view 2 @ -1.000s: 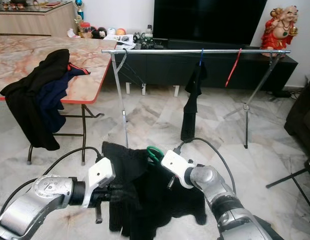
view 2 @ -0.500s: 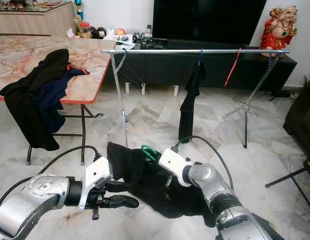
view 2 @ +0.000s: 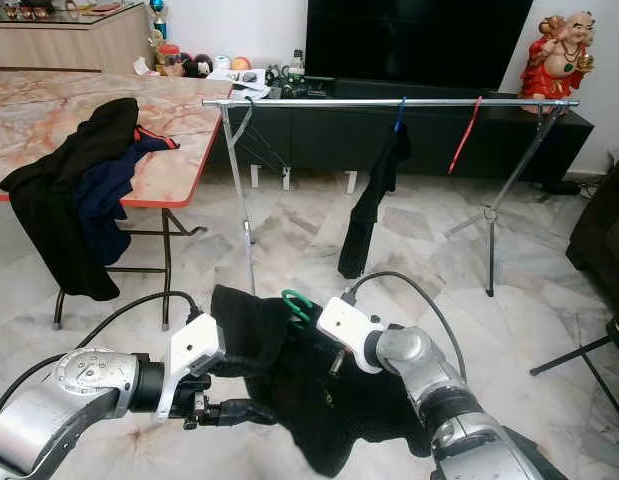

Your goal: Hang hanger

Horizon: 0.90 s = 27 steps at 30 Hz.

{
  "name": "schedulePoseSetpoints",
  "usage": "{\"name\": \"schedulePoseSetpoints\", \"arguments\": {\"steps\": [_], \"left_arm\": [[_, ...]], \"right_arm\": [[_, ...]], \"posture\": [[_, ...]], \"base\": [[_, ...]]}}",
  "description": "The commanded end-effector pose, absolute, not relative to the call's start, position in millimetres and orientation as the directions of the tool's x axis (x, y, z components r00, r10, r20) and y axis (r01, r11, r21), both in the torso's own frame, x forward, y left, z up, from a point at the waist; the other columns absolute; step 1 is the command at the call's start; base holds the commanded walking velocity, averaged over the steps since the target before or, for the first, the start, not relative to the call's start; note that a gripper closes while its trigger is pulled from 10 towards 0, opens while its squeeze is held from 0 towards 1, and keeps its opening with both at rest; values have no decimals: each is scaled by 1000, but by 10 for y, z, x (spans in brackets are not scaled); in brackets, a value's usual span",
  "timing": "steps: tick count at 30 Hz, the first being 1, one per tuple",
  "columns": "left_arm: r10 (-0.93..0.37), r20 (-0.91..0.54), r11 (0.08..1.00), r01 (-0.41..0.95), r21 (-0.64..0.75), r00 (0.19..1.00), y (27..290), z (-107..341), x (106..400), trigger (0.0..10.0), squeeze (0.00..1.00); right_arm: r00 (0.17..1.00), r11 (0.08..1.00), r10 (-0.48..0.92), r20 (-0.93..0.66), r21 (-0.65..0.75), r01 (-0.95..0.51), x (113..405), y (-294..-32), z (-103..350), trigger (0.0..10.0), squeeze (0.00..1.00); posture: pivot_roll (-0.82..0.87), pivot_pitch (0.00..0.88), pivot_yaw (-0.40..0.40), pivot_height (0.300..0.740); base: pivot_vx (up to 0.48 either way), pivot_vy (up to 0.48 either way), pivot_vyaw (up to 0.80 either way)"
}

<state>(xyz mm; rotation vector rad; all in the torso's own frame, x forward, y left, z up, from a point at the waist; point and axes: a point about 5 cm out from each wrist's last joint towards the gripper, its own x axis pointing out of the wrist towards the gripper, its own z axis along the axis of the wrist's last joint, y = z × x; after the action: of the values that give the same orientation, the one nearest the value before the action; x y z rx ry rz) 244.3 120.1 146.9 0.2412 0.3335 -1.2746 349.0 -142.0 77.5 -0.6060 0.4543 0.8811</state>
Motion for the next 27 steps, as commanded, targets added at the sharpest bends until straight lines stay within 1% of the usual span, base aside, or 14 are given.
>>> {"name": "schedulePoseSetpoints", "arguments": {"steps": [1, 4, 5, 6, 7, 8, 9, 12, 15, 18, 19, 22, 26, 27], "left_arm": [[-891, -375, 273, 962, 3, 255, 1206, 1506, 2430, 10000, 1000], [-885, -386, 281, 960, 0, 259, 1219, 1508, 2423, 10000, 1000], [-810, -464, 379, 924, 51, 358, 1354, 1328, 2547, 10000, 0], [-810, -464, 379, 924, 51, 358, 1354, 1328, 2547, 10000, 0], [-739, -525, 440, 892, 97, 422, 1471, 1188, 2622, 10000, 0], [-690, -564, 469, 874, 130, 454, 1553, 1090, 2656, 10000, 0], [-664, -585, 480, 865, 146, 467, 1596, 1038, 2668, 10000, 0], [-654, -595, 479, 865, 151, 466, 1609, 1019, 2660, 10000, 0], [-605, -631, 491, 851, 184, 486, 1663, 954, 2677, 10000, 0], [-615, -631, 486, 857, 170, 474, 1661, 936, 2664, 10000, 0], [-631, -626, 480, 864, 149, 458, 1648, 933, 2646, 10000, 0], [-716, -588, 431, 901, 52, 377, 1564, 943, 2571, 10000, 0], [-734, -584, 398, 916, 43, 346, 1513, 930, 2575, 10000, 0], [-741, -578, 394, 918, 39, 342, 1499, 939, 2582, 10000, 0]], "right_arm": [[589, 503, 585, -557, -321, -803, 3559, -1421, 895, 0, 0], [586, 494, 583, -563, -328, -805, 3559, -1431, 896, 0, 0], [488, 368, 612, -622, -322, -872, 3465, -1532, 838, 0, 0], [488, 368, 612, -622, -322, -872, 3465, -1532, 838, 0, 0], [410, 275, 619, -670, -304, -912, 3383, -1615, 785, 0, 0], [356, 213, 614, -704, -286, -934, 3321, -1677, 741, 0, 0], [332, 186, 608, -721, -277, -943, 3289, -1711, 716, 0, 0], [339, 193, 599, -725, -280, -940, 3280, -1724, 695, 0, 0], [331, 197, 593, -734, -266, -944, 3258, -1738, 662, 0, 0], [298, 168, 589, -751, -247, -954, 3224, -1756, 632, 0, 0], [258, 135, 592, -763, -221, -966, 3185, -1769, 608, 0, 0], [223, 109, 619, -753, -199, -974, 3166, -1747, 615, 0, 0], [113, 14, 658, -744, -138, -990, 3118, -1667, 633, 0, 0], [106, 6, 662, -742, -136, -991, 3119, -1652, 640, 0, 0]], "posture": [[204, 0, -61, 740], [204, 0, -61, 740], [197, 0, -62, 740], [197, 0, -62, 740], [196, 0, -62, 740], [195, 0, -62, 740], [195, 0, -62, 740], [195, 0, -61, 740], [196, 0, -62, 740], [196, 0, -62, 740], [199, 0, -64, 740], [206, 0, -66, 740], [207, 1, -64, 740], [205, 3, -64, 740]], "base": [[0, 0, 0], [0, 0, 0], [0, 0, 0], [0, 0, 0], [0, 0, 0], [0, 0, 0], [0, 0, 0], [0, 0, 0], [0, 0, 0], [0, 0, 0], [0, 0, 0], [0, 0, 0], [0, 0, 0], [0, 0, 0]]}}
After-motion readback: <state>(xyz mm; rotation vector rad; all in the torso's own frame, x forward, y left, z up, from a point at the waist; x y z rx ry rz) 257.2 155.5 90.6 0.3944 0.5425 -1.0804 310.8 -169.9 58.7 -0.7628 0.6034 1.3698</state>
